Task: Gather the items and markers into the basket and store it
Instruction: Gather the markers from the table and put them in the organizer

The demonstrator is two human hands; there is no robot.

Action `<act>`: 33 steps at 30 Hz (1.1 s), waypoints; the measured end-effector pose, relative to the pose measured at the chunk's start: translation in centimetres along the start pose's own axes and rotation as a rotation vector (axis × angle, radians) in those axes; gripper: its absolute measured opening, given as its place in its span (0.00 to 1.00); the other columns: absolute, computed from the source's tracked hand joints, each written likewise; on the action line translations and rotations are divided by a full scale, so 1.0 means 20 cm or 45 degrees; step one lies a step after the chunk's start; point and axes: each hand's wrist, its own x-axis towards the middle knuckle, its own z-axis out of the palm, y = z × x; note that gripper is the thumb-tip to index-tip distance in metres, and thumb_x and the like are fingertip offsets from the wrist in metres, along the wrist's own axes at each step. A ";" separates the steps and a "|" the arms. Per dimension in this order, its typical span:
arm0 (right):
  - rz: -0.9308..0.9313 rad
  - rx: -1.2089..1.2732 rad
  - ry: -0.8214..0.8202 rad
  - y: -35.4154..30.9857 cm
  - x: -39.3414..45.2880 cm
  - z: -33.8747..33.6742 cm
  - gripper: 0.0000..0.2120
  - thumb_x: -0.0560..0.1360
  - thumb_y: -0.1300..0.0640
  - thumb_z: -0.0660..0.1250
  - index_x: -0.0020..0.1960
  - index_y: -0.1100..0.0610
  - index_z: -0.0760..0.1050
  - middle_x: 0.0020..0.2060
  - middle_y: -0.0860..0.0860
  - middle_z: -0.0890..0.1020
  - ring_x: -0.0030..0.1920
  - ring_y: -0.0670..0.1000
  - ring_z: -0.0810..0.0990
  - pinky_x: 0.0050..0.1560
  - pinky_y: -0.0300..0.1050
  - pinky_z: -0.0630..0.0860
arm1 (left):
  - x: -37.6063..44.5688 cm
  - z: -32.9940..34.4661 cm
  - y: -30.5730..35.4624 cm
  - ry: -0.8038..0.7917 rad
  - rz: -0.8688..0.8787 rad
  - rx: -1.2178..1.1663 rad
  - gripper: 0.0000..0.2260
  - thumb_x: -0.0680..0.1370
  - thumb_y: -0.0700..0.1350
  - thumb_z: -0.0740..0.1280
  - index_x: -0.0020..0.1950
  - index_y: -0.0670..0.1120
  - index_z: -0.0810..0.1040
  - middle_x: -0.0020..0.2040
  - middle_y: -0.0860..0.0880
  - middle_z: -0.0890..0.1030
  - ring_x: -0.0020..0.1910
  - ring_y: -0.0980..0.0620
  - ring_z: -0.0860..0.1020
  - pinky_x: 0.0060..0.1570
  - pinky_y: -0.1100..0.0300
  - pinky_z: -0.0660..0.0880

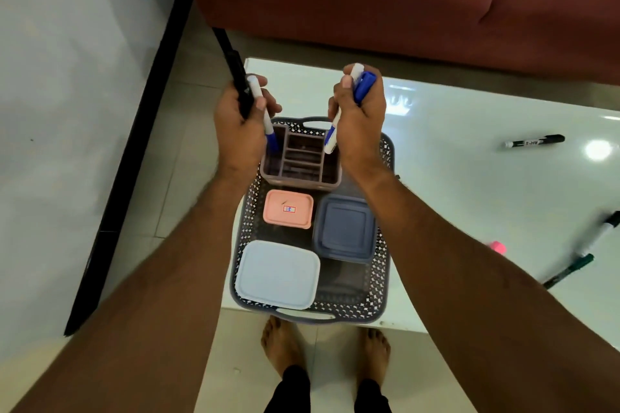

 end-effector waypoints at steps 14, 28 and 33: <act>-0.011 -0.177 0.039 0.23 -0.03 -0.02 0.12 0.81 0.69 0.62 0.64 0.63 0.68 0.44 0.64 0.77 0.45 0.59 0.81 0.55 0.44 0.80 | -0.06 0.00 -0.16 -0.072 -0.025 0.160 0.20 0.72 0.27 0.66 0.62 0.40 0.74 0.53 0.40 0.82 0.55 0.46 0.83 0.63 0.45 0.78; -0.034 -0.454 -0.111 0.31 -0.04 -0.06 0.08 0.83 0.60 0.65 0.59 0.62 0.78 0.50 0.50 0.82 0.53 0.48 0.81 0.56 0.37 0.78 | -0.08 0.10 -0.19 0.085 0.125 0.348 0.11 0.76 0.36 0.71 0.58 0.40 0.81 0.55 0.45 0.83 0.57 0.50 0.81 0.60 0.52 0.79; -0.101 -0.490 -0.087 0.29 -0.03 -0.11 0.10 0.82 0.56 0.66 0.61 0.59 0.78 0.53 0.51 0.83 0.56 0.49 0.82 0.61 0.44 0.80 | -0.07 0.12 -0.20 0.173 0.101 0.326 0.15 0.77 0.37 0.70 0.64 0.40 0.78 0.60 0.45 0.81 0.62 0.49 0.80 0.64 0.52 0.77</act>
